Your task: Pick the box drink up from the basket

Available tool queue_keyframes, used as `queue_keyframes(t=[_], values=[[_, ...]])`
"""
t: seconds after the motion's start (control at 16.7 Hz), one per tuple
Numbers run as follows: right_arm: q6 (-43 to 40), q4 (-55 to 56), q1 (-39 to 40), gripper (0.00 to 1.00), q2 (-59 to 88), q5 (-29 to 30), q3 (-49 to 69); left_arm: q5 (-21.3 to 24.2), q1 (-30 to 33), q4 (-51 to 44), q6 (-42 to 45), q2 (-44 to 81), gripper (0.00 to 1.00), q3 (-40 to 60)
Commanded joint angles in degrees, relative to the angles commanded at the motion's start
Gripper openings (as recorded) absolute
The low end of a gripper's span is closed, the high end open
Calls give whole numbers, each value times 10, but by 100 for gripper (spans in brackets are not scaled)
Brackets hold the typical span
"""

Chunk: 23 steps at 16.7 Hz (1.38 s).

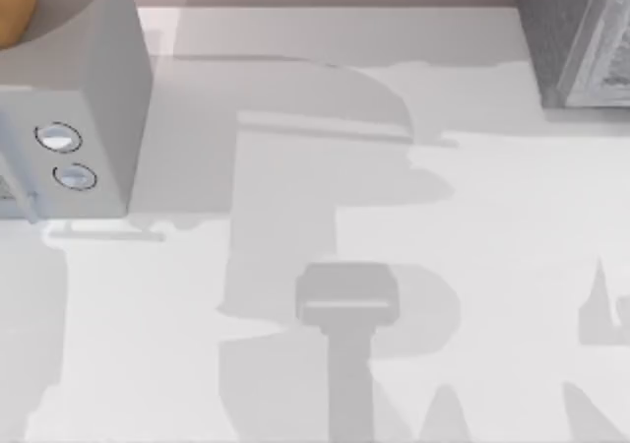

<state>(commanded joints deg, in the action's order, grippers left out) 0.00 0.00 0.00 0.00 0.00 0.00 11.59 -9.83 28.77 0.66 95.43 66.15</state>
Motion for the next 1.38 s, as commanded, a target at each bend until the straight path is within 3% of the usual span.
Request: queue_keyframes(t=[0.48, 0.72, 1.02, 1.38], values=[[0, 0, 0, 100, 0, 0, 0, -4, -1, 1, -1, -11, 0, 13], [0, 0, 0, 100, 0, 0, 0, -35, 7, -20, -11, -28, 0, 97], [0, 0, 0, 100, 0, 0, 0, -51, 7, -169, -11, -27, 0, 264], [0, 0, 0, 100, 0, 0, 0, -10, 2, -338, 0, 5, 0, 364]])
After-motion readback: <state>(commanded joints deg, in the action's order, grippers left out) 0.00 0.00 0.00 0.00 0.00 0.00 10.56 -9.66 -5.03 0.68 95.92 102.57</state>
